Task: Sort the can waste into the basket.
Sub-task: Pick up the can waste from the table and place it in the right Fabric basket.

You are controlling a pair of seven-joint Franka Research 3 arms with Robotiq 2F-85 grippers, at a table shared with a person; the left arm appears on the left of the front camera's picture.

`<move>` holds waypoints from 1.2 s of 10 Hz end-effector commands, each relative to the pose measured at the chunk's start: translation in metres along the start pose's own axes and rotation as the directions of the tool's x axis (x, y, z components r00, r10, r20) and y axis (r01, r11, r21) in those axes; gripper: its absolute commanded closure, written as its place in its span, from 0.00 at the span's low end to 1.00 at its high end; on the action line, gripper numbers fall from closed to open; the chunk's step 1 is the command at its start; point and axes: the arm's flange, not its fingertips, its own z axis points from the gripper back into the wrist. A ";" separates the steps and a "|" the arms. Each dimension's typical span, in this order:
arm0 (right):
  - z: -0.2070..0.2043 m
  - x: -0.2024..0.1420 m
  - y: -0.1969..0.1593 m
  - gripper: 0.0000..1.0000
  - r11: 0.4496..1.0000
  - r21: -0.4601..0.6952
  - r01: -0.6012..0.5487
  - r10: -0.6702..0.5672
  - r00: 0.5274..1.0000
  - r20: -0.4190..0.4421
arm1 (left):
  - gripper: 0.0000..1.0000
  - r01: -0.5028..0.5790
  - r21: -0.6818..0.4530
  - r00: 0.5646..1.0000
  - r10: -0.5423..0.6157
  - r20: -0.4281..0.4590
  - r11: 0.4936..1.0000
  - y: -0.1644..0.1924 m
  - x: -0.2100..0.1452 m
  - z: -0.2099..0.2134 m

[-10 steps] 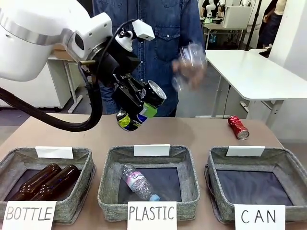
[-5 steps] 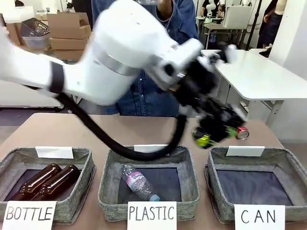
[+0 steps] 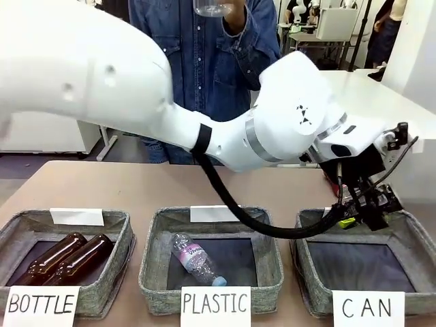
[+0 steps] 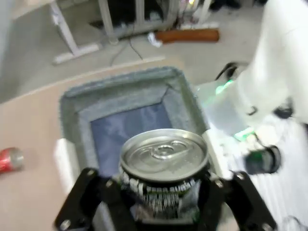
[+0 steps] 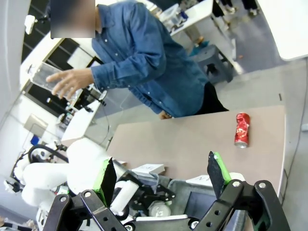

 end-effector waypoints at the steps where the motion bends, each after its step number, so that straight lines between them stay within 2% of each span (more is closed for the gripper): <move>1: 0.001 0.001 0.001 0.00 1.000 -0.014 0.016 -0.016 1.000 -0.004 | 0.93 -0.023 -0.087 0.999 0.020 -0.031 0.996 0.014 0.030 -0.004; 2: 0.001 0.001 0.001 0.00 1.000 -0.014 0.016 -0.016 1.000 -0.004 | 0.38 -0.025 -0.097 0.998 0.020 -0.051 0.995 0.014 0.029 -0.004; 3: 0.001 0.001 0.001 0.00 1.000 -0.014 0.016 -0.016 1.000 -0.004 | 0.37 -0.031 -0.098 0.998 0.026 -0.053 0.995 0.013 0.028 -0.003; 4: 0.001 0.001 0.001 0.00 1.000 -0.014 0.016 -0.016 1.000 -0.004 | 0.00 -0.043 -0.095 0.998 0.039 -0.051 0.995 0.012 0.025 -0.002; 6: 0.001 0.001 0.001 0.00 1.000 -0.014 0.016 -0.016 1.000 -0.004 | 0.00 -0.061 -0.100 0.997 0.056 -0.051 0.993 0.008 0.020 0.001; 7: 0.001 0.001 0.001 0.00 1.000 -0.014 0.016 -0.016 1.000 -0.004 | 0.11 -0.065 -0.102 0.997 0.060 -0.051 0.993 0.007 0.018 0.003; 8: 0.001 0.001 0.001 0.00 1.000 -0.014 0.016 -0.016 1.000 -0.004 | 0.02 -0.065 -0.106 0.997 0.061 -0.046 0.992 0.006 0.017 0.003; 12: 0.001 0.001 0.001 0.00 1.000 -0.014 0.016 -0.016 1.000 -0.004 | 0.00 -0.096 -0.135 0.995 0.091 -0.040 0.986 -0.008 0.002 0.012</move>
